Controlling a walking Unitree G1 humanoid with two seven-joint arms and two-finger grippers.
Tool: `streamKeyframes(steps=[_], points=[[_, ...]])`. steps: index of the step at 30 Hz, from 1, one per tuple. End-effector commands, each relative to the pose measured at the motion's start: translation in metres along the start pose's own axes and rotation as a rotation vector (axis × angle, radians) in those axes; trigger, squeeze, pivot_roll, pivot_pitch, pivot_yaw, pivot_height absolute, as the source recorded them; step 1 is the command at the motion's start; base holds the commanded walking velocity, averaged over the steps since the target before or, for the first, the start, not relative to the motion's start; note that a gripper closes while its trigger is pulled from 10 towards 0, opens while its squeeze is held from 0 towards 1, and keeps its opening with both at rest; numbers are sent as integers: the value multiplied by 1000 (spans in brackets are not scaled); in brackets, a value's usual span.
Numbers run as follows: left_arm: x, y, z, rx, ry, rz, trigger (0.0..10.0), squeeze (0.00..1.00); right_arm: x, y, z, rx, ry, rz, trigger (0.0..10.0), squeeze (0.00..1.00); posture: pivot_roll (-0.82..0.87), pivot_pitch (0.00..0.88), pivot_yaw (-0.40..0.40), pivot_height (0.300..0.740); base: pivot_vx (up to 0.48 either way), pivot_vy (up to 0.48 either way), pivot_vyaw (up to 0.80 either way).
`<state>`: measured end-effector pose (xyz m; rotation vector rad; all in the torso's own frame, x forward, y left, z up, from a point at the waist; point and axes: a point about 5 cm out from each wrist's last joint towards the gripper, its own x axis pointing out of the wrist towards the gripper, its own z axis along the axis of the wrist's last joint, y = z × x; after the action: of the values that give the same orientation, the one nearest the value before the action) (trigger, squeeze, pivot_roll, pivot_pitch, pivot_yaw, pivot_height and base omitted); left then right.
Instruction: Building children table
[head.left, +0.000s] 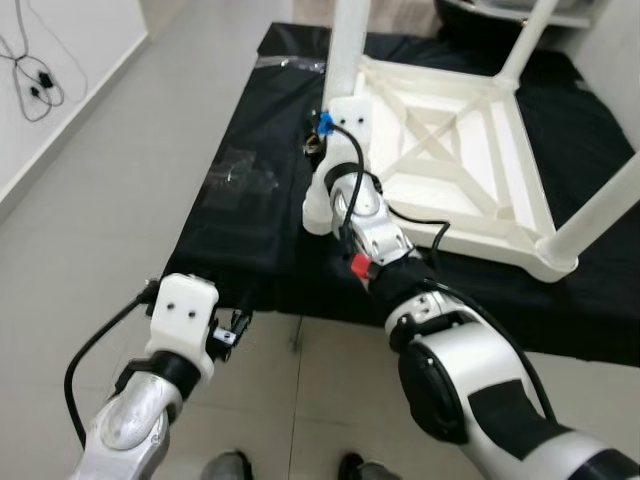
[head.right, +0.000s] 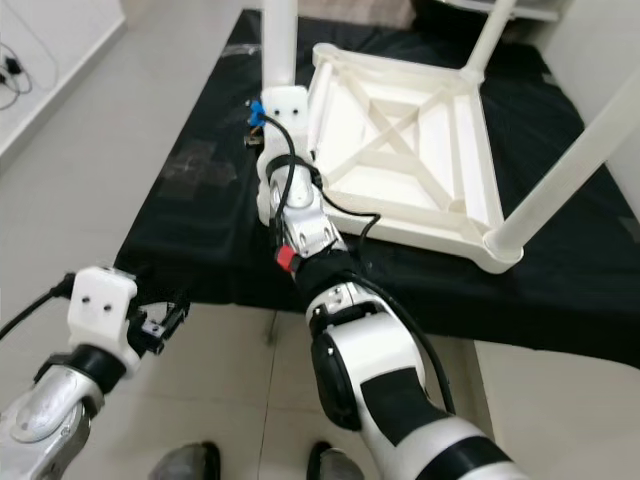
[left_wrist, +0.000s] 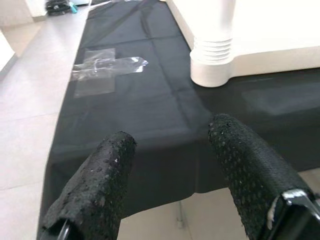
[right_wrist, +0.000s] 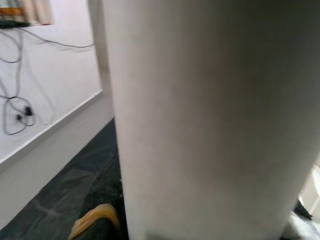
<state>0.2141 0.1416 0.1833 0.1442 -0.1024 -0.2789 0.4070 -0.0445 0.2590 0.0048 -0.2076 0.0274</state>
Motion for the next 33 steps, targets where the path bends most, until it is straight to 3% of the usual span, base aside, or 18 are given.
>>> streamKeyframes(steps=[1,4,9,13,17,19,20,27,33], points=[[-1,-1,-2,1,11,-9,10000,0,-9,-23,-46,-39,194,-121,10000,0,136,244,-78,740,0,0,0],[0,0,-2,1,9,-9,10000,0,-11,-26,-48,-71,219,-237,10000,0,137,245,-76,740,0,0,0],[1,-1,-2,1,7,-9,10000,0,-11,-27,-45,-88,210,-306,10000,0,138,246,-80,740,0,0,0],[2,-5,-2,-1,6,-20,10000,0,-13,-31,-41,-42,190,-462,10000,0,137,247,-79,740,0,0,0],[2,-6,-2,-4,6,-22,10000,0,-14,-33,-39,-24,178,-523,10000,0,137,248,-80,740,0,0,0],[2,-7,-3,-6,7,-24,10000,0,-17,-34,-39,-22,180,-594,10000,0,138,249,-80,740,0,0,0],[2,-7,-3,-11,8,-25,10000,0,-21,-33,-39,-6,196,-686,10000,0,136,250,-81,740,0,0,0],[2,-9,-3,-19,9,-25,10000,0,-24,-21,-28,-32,145,-781,10000,0,136,254,-80,740,0,0,0],[2,-12,-4,-21,11,-33,10000,0,-27,-16,-25,-10,182,-872,10000,0,144,252,-86,740,0,0,0]])
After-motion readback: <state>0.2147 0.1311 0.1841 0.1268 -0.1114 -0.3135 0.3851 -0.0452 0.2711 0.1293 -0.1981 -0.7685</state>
